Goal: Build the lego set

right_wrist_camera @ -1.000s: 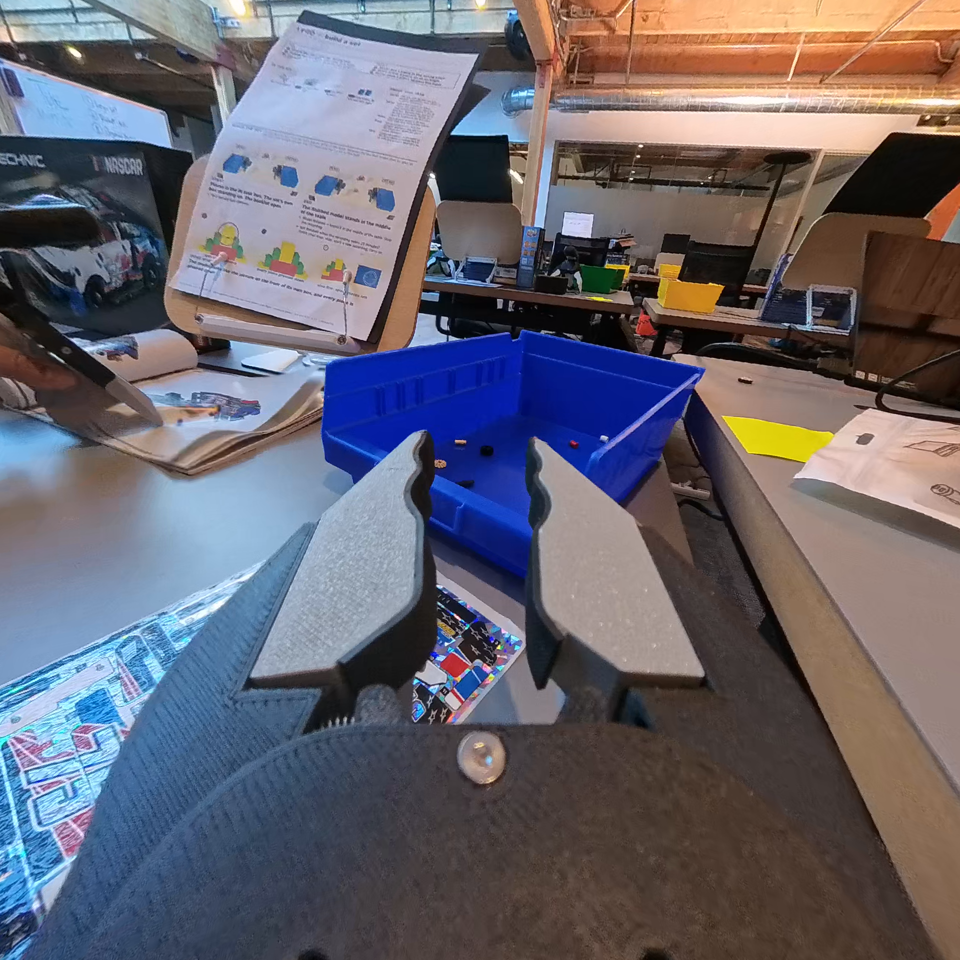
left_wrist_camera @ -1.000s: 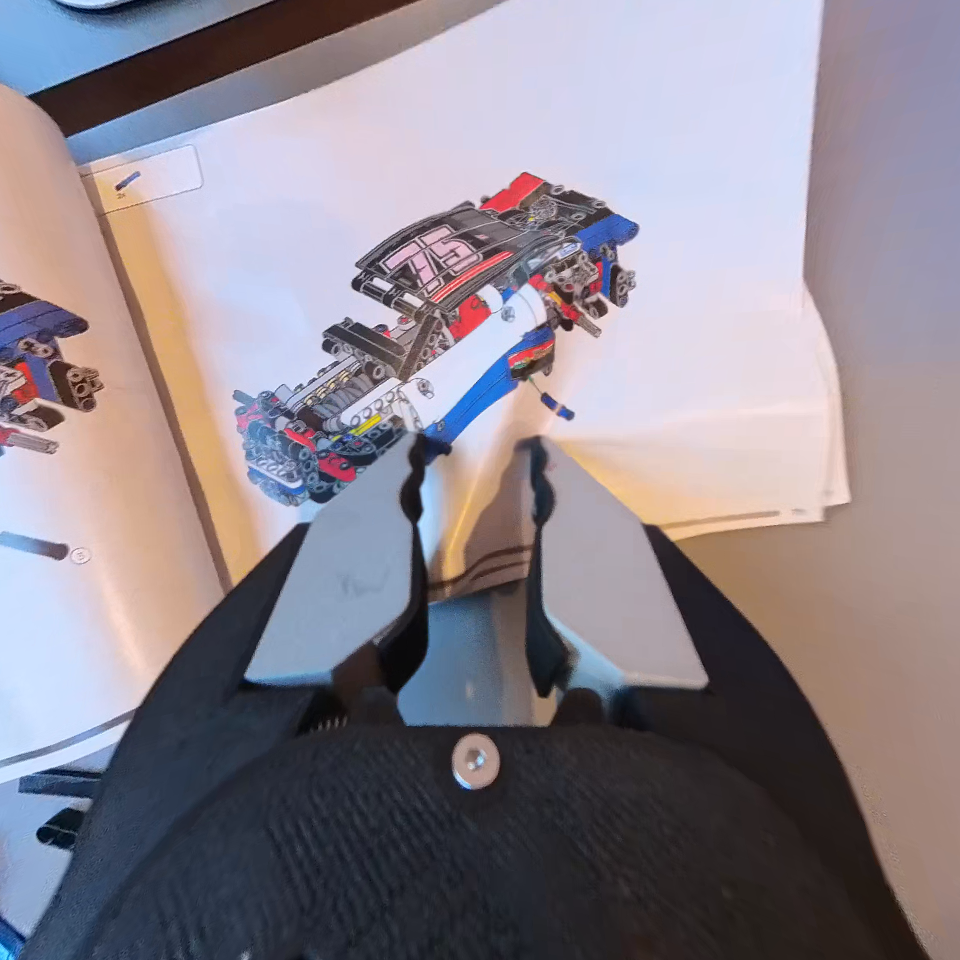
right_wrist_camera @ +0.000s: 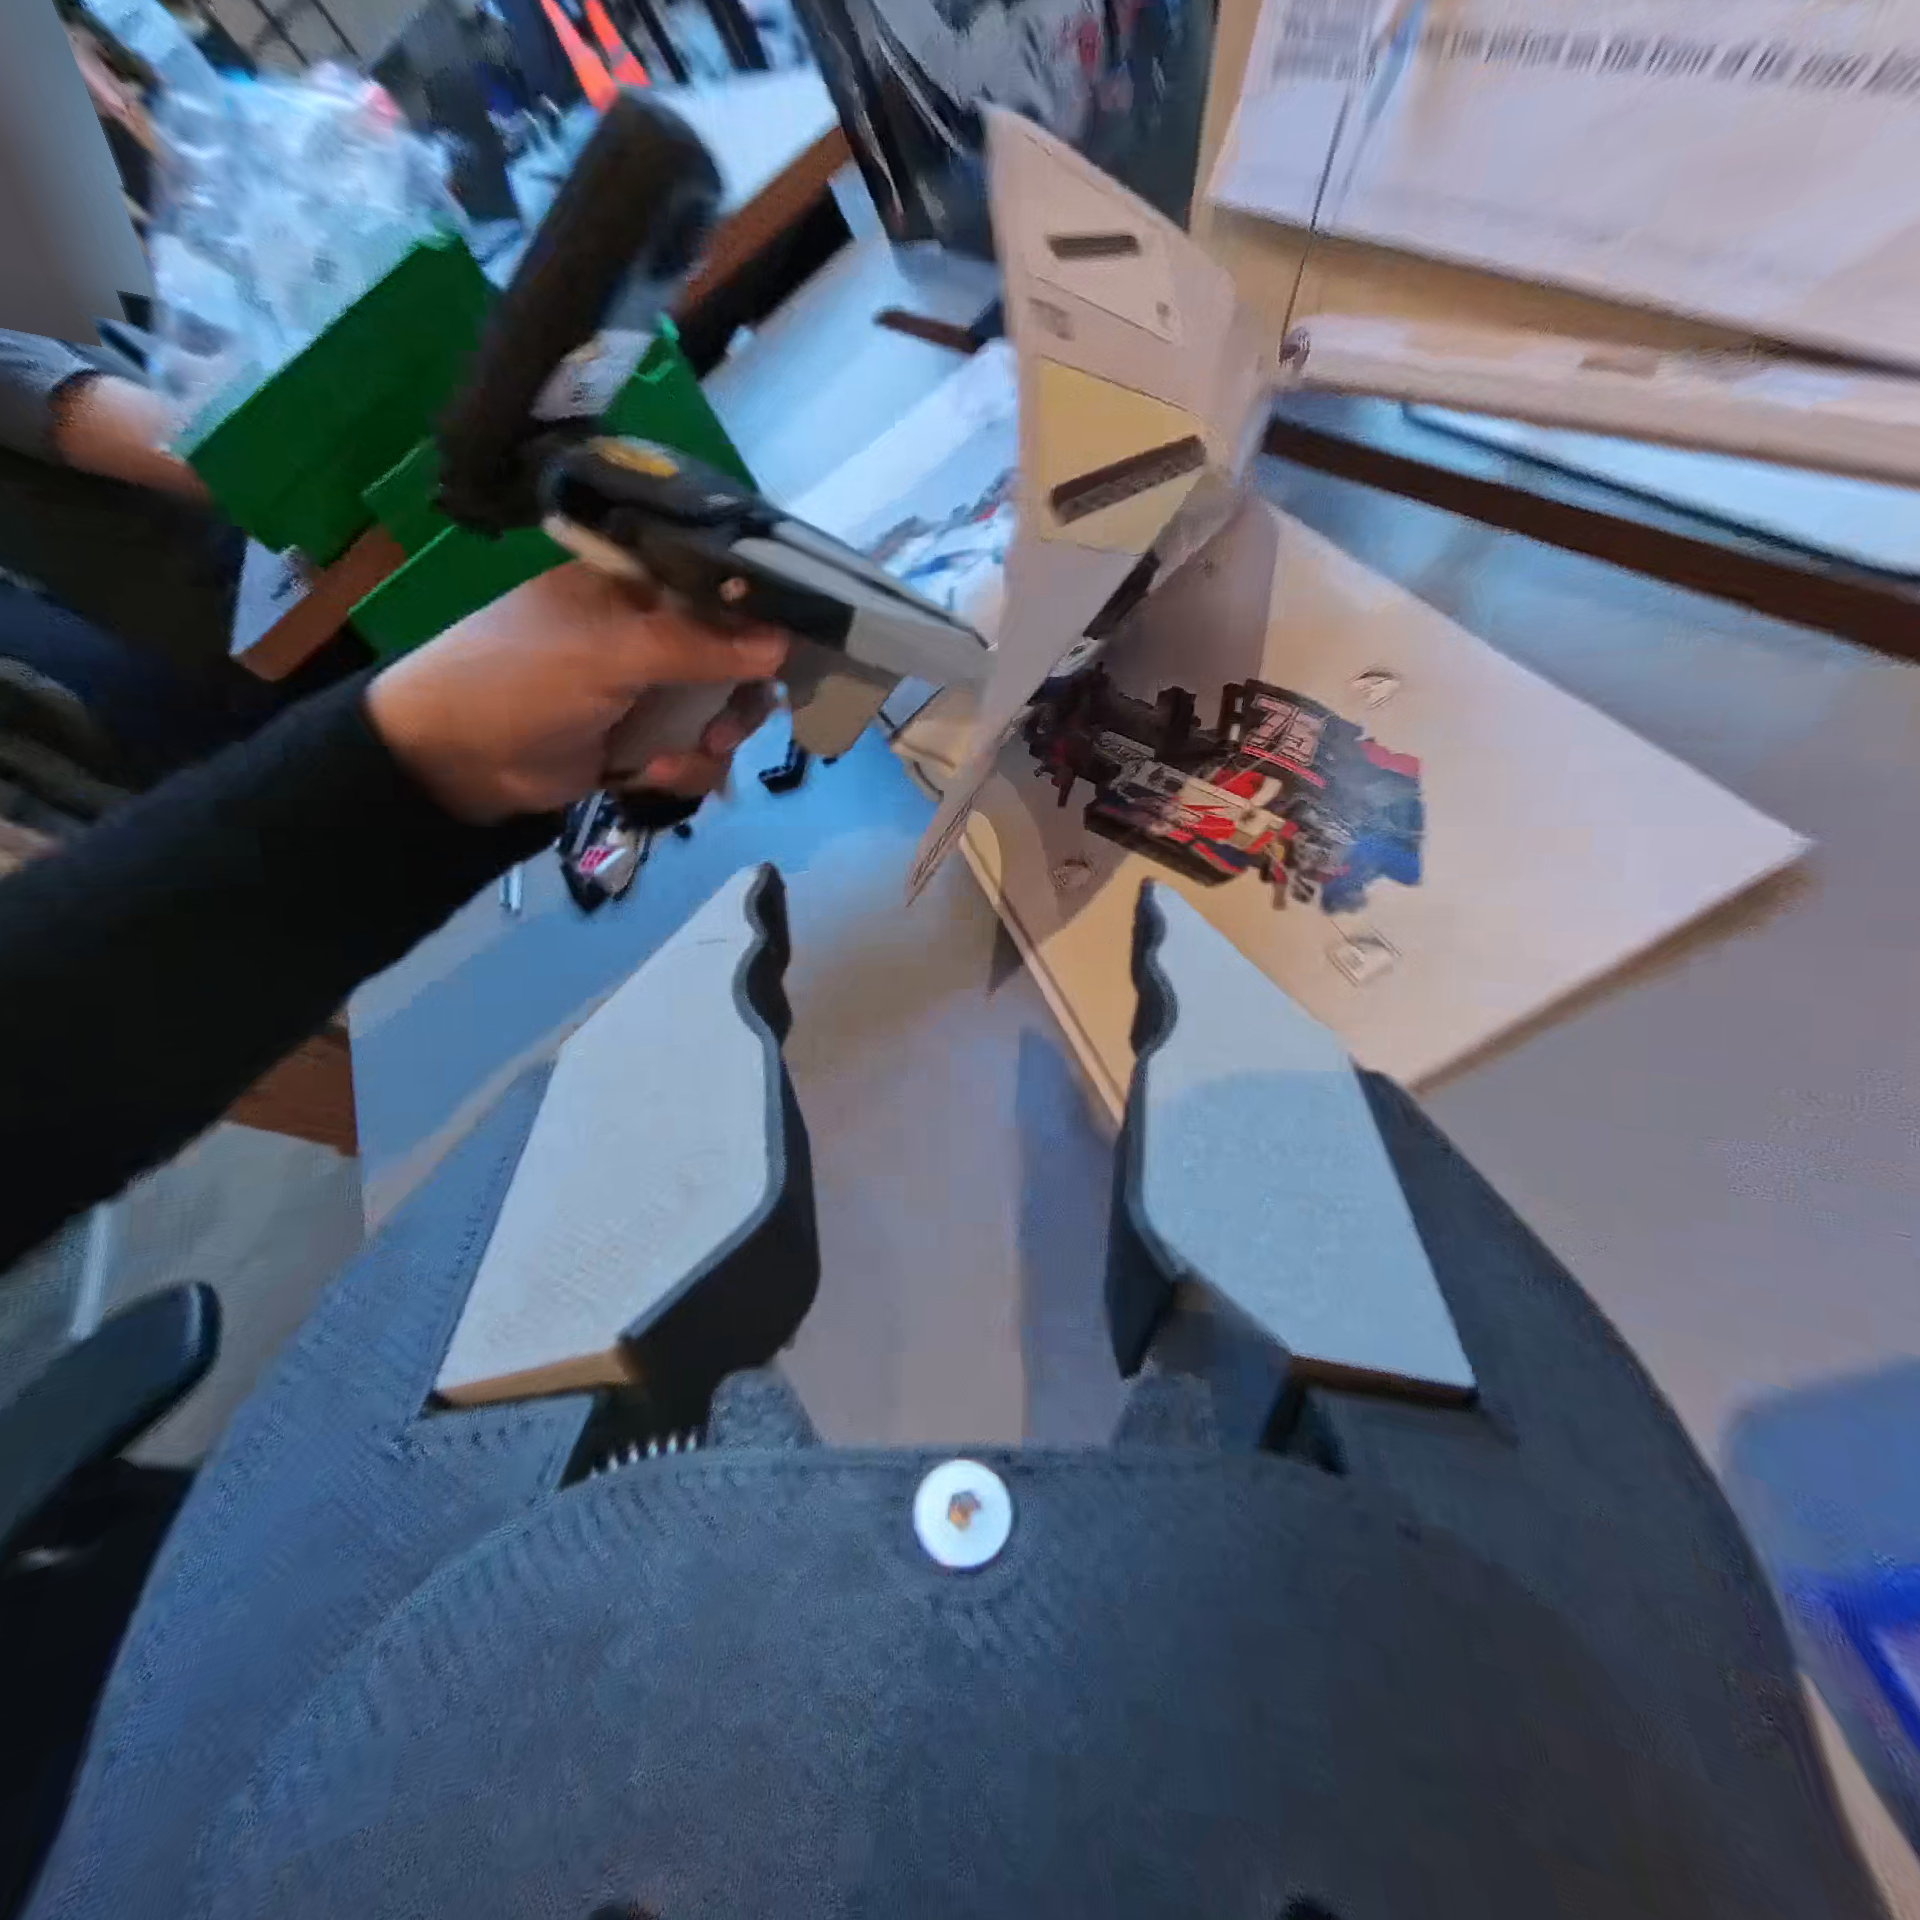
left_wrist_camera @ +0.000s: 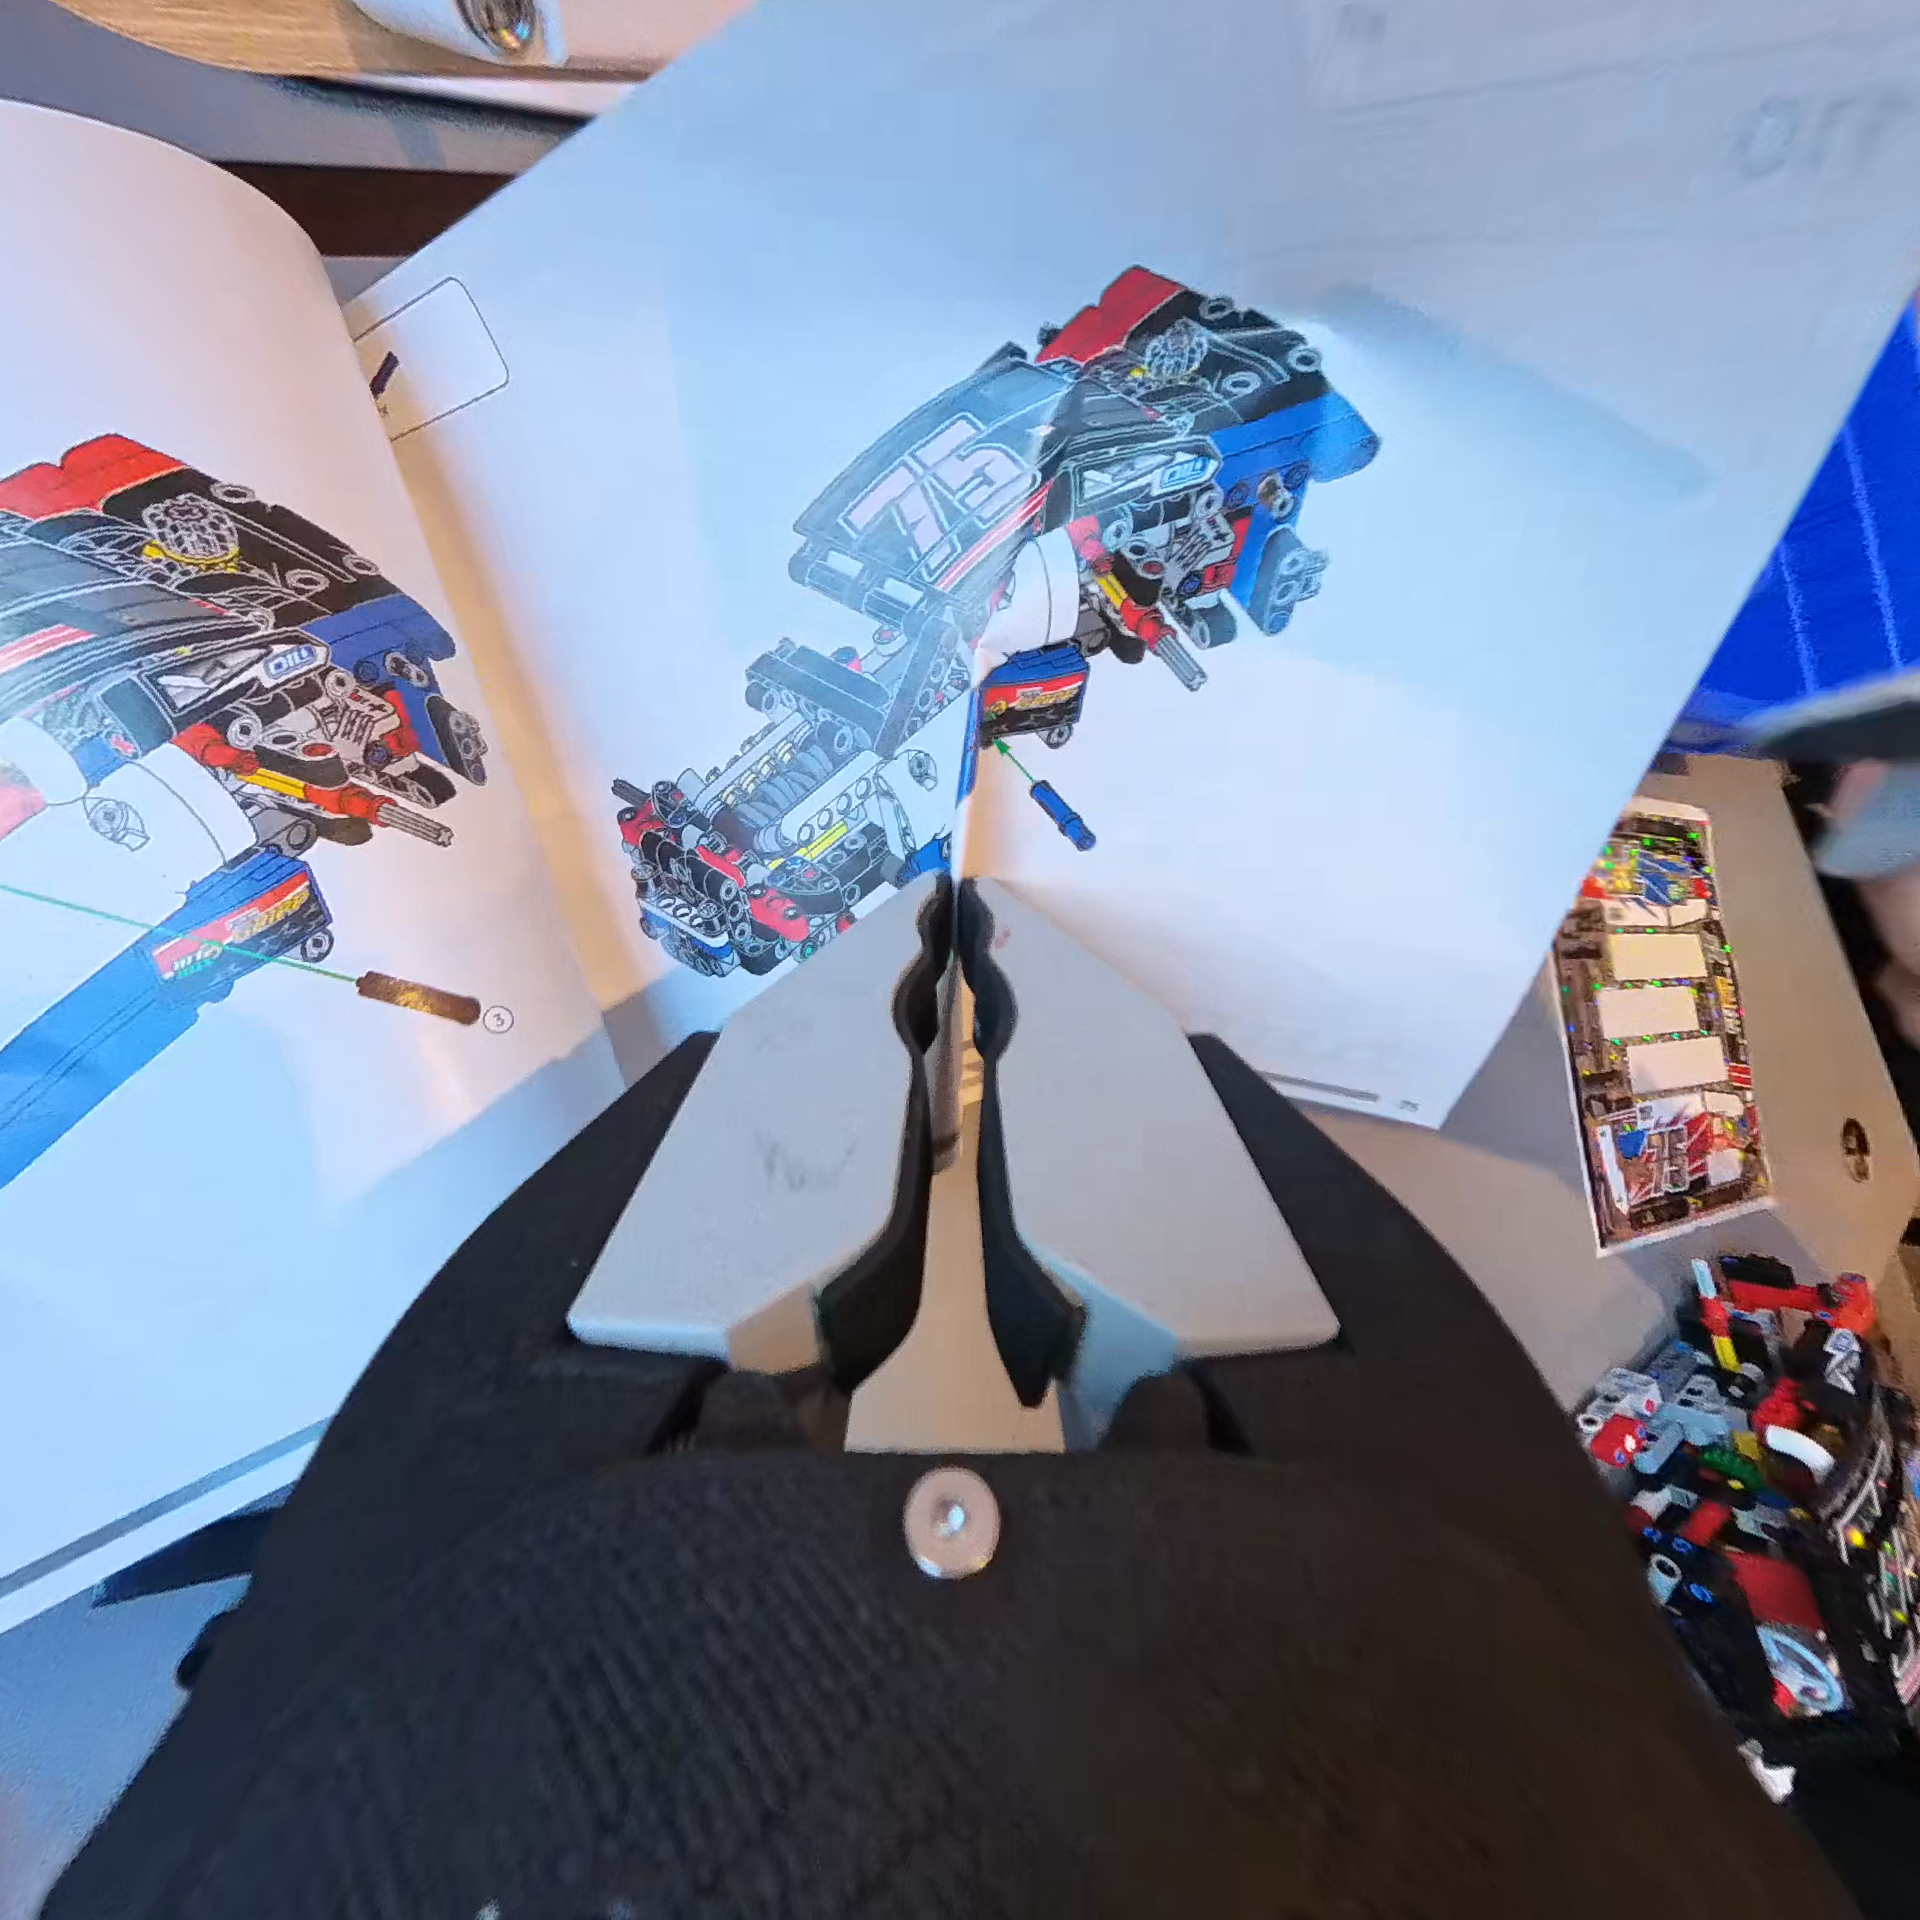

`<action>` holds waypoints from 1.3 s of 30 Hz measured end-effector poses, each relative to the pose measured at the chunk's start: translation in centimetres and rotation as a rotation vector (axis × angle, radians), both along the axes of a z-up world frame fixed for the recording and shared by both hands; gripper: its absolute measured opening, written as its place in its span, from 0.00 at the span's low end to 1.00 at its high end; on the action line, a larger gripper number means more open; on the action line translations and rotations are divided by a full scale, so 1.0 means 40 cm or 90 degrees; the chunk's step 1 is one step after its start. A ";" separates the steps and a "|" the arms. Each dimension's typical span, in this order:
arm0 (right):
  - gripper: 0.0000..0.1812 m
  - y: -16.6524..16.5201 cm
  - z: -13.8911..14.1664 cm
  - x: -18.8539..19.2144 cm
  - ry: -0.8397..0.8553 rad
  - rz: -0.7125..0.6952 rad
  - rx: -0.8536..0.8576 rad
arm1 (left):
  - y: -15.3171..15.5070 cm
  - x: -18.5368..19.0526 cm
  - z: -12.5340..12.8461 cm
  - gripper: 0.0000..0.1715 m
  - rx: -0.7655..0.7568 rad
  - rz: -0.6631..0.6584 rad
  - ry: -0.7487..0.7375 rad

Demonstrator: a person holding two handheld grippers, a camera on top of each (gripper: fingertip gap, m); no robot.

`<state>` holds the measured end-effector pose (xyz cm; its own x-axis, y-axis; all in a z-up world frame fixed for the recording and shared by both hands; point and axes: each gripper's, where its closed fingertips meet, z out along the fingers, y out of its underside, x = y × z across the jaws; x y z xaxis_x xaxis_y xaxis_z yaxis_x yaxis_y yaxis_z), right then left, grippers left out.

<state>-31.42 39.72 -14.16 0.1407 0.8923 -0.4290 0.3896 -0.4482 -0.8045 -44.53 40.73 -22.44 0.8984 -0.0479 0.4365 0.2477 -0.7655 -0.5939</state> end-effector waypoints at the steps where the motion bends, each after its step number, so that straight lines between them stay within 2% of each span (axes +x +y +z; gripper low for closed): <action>1: 0.39 0.013 -0.018 -0.055 -0.025 -0.001 -0.029 | -0.001 0.001 -0.001 0.00 0.003 -0.001 -0.004; 3: 0.34 0.029 -0.051 -0.142 -0.063 0.002 -0.088 | -0.002 0.001 -0.001 0.00 0.008 -0.003 -0.011; 4: 0.26 0.034 -0.067 -0.175 -0.075 0.001 -0.118 | -0.002 0.002 0.000 0.00 0.011 -0.005 -0.015; 5: 0.12 0.029 -0.077 -0.202 -0.078 0.012 -0.153 | -0.003 0.003 0.003 0.01 0.016 -0.009 -0.017; 6: 0.04 0.019 -0.080 -0.223 -0.076 0.032 -0.187 | -0.006 0.001 0.009 0.04 0.023 -0.012 -0.012; 7: 0.01 0.020 -0.077 -0.238 -0.073 0.033 -0.206 | -0.010 -0.004 0.023 0.09 0.042 -0.022 0.001; 9: 0.00 0.038 -0.043 -0.260 -0.046 0.013 -0.194 | -0.036 -0.015 0.081 0.24 0.112 -0.052 0.041; 11: 0.00 0.052 -0.003 -0.277 -0.034 0.004 -0.174 | -0.077 -0.023 0.146 0.47 0.188 -0.059 0.101; 14: 0.00 0.045 0.044 -0.320 -0.029 0.019 -0.177 | -0.130 -0.025 0.169 0.58 0.229 -0.066 0.270; 15: 0.00 0.034 0.056 -0.339 -0.029 0.031 -0.183 | -0.134 -0.034 0.165 0.59 0.236 -0.057 0.343; 16: 0.00 0.022 0.067 -0.358 -0.030 0.042 -0.185 | -0.128 -0.052 0.171 0.54 0.252 -0.037 0.429; 17: 0.00 0.010 0.075 -0.377 -0.033 0.052 -0.183 | -0.119 -0.073 0.183 0.43 0.277 -0.012 0.516; 19: 0.02 -0.018 0.093 -0.407 -0.035 0.072 -0.174 | -0.109 -0.105 0.203 0.08 0.310 0.028 0.634; 20: 0.05 -0.028 0.105 -0.417 -0.029 0.078 -0.166 | -0.108 -0.122 0.207 0.00 0.309 0.047 0.659; 23: 0.11 -0.050 0.152 -0.422 0.016 0.097 -0.158 | -0.115 -0.146 0.200 0.00 0.311 0.070 0.574; 25: 0.19 -0.048 0.175 -0.407 0.045 0.096 -0.159 | -0.128 -0.191 0.195 0.00 0.304 0.108 0.521; 29: 0.27 -0.001 0.159 -0.338 0.055 0.058 -0.079 | -0.173 -0.323 0.160 0.00 0.263 0.178 0.462; 31: 0.27 0.003 0.092 -0.305 0.001 0.063 -0.033 | -0.195 -0.384 0.110 0.00 0.211 0.199 0.410; 33: 0.27 0.005 -0.009 -0.284 -0.087 0.067 0.018 | -0.215 -0.430 0.057 0.00 0.160 0.218 0.350; 35: 0.26 -0.003 -0.104 -0.283 -0.165 0.085 0.052 | -0.234 -0.440 -0.007 0.00 0.082 0.207 0.284; 37: 0.26 -0.021 -0.168 -0.308 -0.213 0.107 0.073 | -0.243 -0.438 -0.031 0.03 0.047 0.208 0.238; 39: 0.25 -0.040 -0.201 -0.359 -0.230 0.123 0.093 | -0.253 -0.442 -0.026 0.06 0.045 0.210 0.231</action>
